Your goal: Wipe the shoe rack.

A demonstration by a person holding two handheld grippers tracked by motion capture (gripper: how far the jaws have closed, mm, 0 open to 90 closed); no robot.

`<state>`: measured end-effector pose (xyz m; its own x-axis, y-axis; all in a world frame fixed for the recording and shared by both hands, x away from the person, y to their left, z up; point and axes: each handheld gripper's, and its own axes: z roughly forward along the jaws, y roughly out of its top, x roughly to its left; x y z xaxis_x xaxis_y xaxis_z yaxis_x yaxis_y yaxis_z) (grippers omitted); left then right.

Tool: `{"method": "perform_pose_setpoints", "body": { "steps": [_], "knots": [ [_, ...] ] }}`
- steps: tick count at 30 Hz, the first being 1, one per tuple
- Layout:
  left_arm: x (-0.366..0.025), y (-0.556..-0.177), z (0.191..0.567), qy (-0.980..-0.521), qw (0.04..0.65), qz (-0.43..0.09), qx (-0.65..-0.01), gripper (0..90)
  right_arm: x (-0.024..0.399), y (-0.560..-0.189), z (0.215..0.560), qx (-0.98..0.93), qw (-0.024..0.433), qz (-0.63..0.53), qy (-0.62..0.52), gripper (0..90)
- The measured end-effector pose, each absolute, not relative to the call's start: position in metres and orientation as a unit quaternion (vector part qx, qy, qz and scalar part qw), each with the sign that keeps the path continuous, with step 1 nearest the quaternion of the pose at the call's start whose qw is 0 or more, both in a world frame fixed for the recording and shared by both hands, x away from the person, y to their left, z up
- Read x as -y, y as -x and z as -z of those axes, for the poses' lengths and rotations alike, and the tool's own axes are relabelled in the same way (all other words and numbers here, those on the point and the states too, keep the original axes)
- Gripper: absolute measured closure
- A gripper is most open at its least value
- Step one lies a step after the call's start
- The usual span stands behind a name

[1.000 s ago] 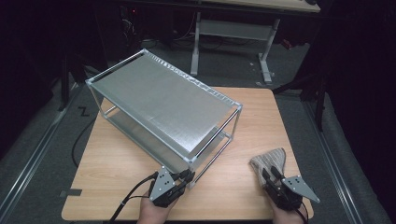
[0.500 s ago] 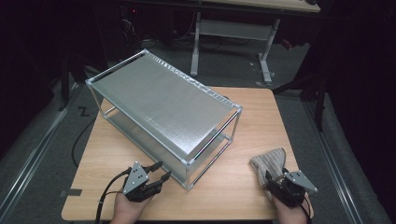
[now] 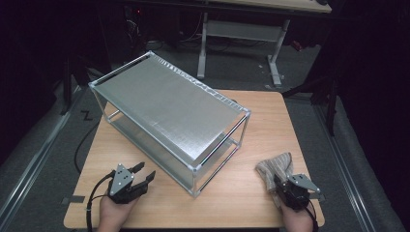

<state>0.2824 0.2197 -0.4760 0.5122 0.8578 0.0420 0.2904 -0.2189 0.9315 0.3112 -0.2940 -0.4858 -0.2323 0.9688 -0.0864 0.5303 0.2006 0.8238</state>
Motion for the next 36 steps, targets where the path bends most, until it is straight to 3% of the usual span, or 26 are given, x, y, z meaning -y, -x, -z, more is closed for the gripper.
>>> {"method": "perform_pose_setpoints", "body": {
  "steps": [4,21,29,36],
  "knots": [
    [-0.230,-0.280,0.478,-0.714,0.485,-0.293,-0.412,47.3,0.272,-0.306,0.473,-0.709,0.327,-0.379,-0.498,70.6],
    [-0.260,-0.255,0.479,-0.688,0.472,-0.319,-0.450,45.8,0.159,-0.305,0.475,-0.788,0.222,-0.444,-0.364,69.8],
    [-0.264,-0.250,0.479,-0.679,0.480,-0.318,-0.455,44.1,0.144,-0.312,0.488,-0.813,0.200,-0.411,-0.361,69.8],
    [-0.264,-0.244,0.479,-0.682,0.477,-0.320,-0.453,43.4,0.159,-0.335,0.489,-0.804,0.225,-0.386,-0.393,69.5]
  ]
}}
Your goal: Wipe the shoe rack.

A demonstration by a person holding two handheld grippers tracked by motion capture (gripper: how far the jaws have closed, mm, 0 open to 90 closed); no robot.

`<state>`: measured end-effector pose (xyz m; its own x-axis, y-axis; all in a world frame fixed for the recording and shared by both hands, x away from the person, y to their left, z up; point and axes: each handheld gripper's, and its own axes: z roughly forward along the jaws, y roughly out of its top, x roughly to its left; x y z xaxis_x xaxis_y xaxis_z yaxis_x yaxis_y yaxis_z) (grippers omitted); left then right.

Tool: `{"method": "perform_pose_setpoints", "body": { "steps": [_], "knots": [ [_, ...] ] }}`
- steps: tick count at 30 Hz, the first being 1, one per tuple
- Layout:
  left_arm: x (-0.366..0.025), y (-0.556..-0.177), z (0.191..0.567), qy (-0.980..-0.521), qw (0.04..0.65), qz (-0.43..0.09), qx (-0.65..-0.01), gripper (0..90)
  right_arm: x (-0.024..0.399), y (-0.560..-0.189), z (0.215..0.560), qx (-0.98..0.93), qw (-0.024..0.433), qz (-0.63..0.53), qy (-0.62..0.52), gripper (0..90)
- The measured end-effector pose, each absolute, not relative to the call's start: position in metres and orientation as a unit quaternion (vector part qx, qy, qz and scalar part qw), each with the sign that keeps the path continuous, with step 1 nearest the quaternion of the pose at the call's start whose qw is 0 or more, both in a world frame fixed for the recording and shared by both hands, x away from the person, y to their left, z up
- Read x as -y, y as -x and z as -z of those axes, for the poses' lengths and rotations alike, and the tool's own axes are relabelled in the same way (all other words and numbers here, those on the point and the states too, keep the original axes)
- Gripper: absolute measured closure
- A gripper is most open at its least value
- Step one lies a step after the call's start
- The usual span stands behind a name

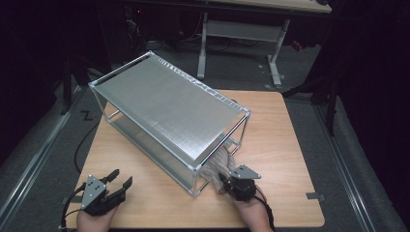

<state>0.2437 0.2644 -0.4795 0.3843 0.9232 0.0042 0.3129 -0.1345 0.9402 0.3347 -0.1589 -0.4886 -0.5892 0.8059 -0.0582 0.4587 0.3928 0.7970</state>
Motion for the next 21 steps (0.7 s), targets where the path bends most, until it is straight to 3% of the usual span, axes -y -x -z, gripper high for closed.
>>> {"method": "perform_pose_setpoints", "body": {
  "steps": [11,21],
  "knots": [
    [-0.268,-0.230,0.483,-0.681,0.464,-0.322,-0.466,43.4,0.190,-0.377,0.491,-0.776,0.261,-0.359,-0.447,69.3],
    [-0.270,-0.228,0.484,-0.683,0.460,-0.320,-0.468,43.4,0.200,-0.385,0.492,-0.770,0.271,-0.348,-0.461,69.5]
  ]
}}
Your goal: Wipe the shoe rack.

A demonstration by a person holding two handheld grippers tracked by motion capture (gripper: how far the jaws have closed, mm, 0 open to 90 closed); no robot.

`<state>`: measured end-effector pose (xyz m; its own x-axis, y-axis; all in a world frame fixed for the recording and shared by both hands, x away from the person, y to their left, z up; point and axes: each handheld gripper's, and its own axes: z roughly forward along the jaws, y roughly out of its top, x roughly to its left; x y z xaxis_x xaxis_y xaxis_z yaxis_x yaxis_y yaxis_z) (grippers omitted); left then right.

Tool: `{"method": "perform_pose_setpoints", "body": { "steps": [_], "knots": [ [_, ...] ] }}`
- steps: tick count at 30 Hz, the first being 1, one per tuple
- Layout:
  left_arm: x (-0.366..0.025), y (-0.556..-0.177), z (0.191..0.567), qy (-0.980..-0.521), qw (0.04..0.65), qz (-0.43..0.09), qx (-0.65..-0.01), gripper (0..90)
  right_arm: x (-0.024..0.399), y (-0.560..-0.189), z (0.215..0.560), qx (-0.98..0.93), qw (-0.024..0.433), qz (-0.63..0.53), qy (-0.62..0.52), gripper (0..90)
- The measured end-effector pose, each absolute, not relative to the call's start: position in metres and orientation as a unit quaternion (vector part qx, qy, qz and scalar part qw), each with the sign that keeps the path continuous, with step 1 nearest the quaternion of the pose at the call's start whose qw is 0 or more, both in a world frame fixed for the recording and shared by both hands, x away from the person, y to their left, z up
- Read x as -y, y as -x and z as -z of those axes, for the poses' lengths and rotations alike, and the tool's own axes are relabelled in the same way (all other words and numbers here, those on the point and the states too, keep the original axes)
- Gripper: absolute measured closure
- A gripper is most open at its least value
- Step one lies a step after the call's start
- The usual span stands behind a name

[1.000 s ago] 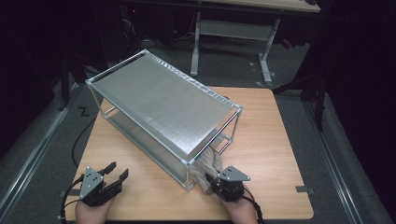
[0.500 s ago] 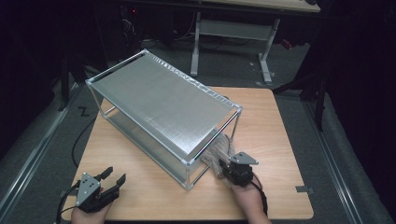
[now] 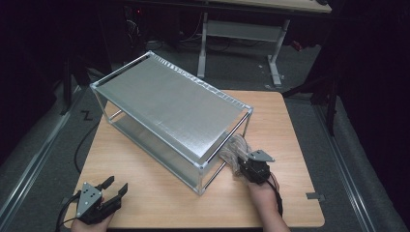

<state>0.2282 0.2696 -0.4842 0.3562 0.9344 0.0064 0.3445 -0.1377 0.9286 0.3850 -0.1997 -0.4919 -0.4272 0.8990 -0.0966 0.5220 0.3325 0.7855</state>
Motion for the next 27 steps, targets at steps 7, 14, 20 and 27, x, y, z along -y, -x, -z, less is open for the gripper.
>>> {"method": "perform_pose_setpoints", "body": {
  "steps": [7,14,20,27],
  "knots": [
    [-0.266,-0.234,0.482,-0.685,0.464,-0.321,-0.460,43.3,0.187,-0.369,0.492,-0.790,0.256,-0.354,-0.430,69.5],
    [-0.258,-0.244,0.481,-0.692,0.467,-0.318,-0.449,43.3,0.166,-0.336,0.492,-0.814,0.214,-0.377,-0.387,69.2],
    [-0.253,-0.253,0.481,-0.699,0.472,-0.309,-0.440,42.9,0.141,-0.312,0.491,-0.838,0.186,-0.386,-0.337,69.0],
    [-0.247,-0.256,0.481,-0.704,0.473,-0.307,-0.431,42.8,0.140,-0.308,0.492,-0.840,0.192,-0.382,-0.335,68.9]
  ]
}}
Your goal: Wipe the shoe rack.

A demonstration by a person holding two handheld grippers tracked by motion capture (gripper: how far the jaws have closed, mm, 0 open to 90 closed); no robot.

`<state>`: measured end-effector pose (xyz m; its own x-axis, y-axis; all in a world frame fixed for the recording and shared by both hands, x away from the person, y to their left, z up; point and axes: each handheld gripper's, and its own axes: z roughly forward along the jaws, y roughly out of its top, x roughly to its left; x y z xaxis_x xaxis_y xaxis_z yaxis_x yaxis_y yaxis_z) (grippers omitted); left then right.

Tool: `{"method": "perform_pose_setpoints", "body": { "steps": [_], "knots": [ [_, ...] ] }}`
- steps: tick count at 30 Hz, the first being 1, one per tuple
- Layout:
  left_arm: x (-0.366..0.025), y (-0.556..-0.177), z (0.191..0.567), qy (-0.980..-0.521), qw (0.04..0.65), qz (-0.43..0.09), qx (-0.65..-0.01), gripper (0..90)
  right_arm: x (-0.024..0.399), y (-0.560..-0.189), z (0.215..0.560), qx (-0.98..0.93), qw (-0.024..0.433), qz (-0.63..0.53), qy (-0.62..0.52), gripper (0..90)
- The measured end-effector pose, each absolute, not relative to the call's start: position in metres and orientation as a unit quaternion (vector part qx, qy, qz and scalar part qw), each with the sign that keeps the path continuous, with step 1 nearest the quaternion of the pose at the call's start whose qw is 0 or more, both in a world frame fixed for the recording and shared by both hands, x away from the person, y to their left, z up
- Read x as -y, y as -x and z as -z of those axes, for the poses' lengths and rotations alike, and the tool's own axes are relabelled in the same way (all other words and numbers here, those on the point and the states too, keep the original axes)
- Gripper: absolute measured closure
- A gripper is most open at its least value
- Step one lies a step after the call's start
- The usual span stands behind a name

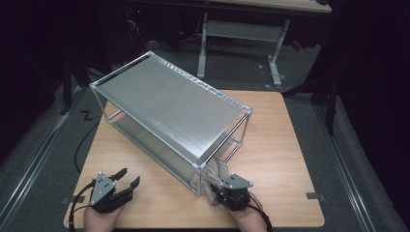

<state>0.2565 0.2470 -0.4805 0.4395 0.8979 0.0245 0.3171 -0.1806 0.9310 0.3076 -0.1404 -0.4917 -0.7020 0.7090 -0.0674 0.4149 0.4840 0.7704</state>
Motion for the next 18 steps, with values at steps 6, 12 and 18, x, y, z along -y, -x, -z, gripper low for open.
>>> {"method": "perform_pose_setpoints", "body": {
  "steps": [6,12,18],
  "knots": [
    [-0.251,-0.250,0.480,-0.700,0.472,-0.311,-0.437,42.7,0.151,-0.324,0.492,-0.828,0.214,-0.372,-0.361,68.9],
    [-0.260,-0.237,0.482,-0.695,0.468,-0.314,-0.448,42.6,0.170,-0.356,0.492,-0.803,0.235,-0.364,-0.410,68.9],
    [-0.266,-0.230,0.486,-0.702,0.459,-0.302,-0.454,41.7,0.193,-0.384,0.493,-0.774,0.262,-0.350,-0.457,68.4]
  ]
}}
